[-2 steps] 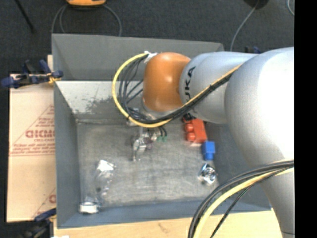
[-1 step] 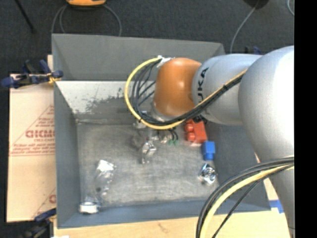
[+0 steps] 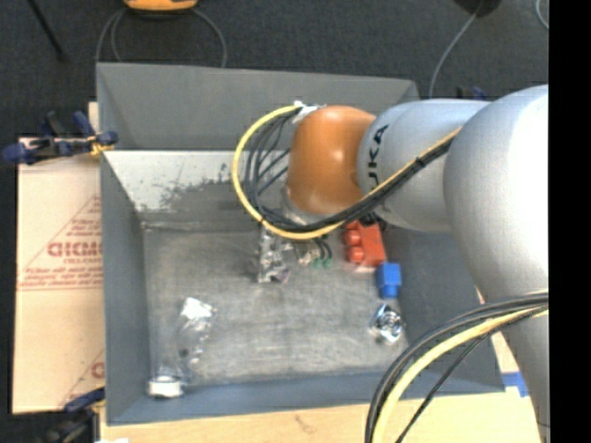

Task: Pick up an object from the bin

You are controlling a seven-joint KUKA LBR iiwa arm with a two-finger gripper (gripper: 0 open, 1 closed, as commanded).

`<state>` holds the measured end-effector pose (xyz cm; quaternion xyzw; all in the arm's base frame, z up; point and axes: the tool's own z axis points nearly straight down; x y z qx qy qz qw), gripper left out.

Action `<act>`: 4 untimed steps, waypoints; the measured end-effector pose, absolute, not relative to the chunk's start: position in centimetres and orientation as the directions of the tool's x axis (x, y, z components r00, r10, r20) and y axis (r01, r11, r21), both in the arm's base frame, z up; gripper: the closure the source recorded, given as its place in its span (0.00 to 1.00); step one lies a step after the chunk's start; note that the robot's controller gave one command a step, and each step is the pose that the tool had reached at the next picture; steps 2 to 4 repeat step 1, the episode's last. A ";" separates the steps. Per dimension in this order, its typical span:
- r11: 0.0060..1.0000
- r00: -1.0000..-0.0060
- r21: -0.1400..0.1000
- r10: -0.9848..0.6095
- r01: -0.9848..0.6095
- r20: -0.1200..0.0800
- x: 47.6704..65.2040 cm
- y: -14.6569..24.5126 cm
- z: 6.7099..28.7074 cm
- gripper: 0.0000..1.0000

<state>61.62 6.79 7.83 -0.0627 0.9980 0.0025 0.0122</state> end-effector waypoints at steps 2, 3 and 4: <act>0.983 -0.983 -0.002 -0.184 -0.184 -0.014 61.2 9.6 22.5 1.00; 0.983 -0.983 -0.002 -0.184 -0.184 -0.014 61.2 9.6 22.5 1.00; 0.983 -0.983 -0.002 -0.184 -0.184 -0.014 61.2 9.6 22.5 1.00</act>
Offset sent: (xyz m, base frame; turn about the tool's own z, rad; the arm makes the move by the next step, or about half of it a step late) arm -0.0071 0.0290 0.1400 -0.0647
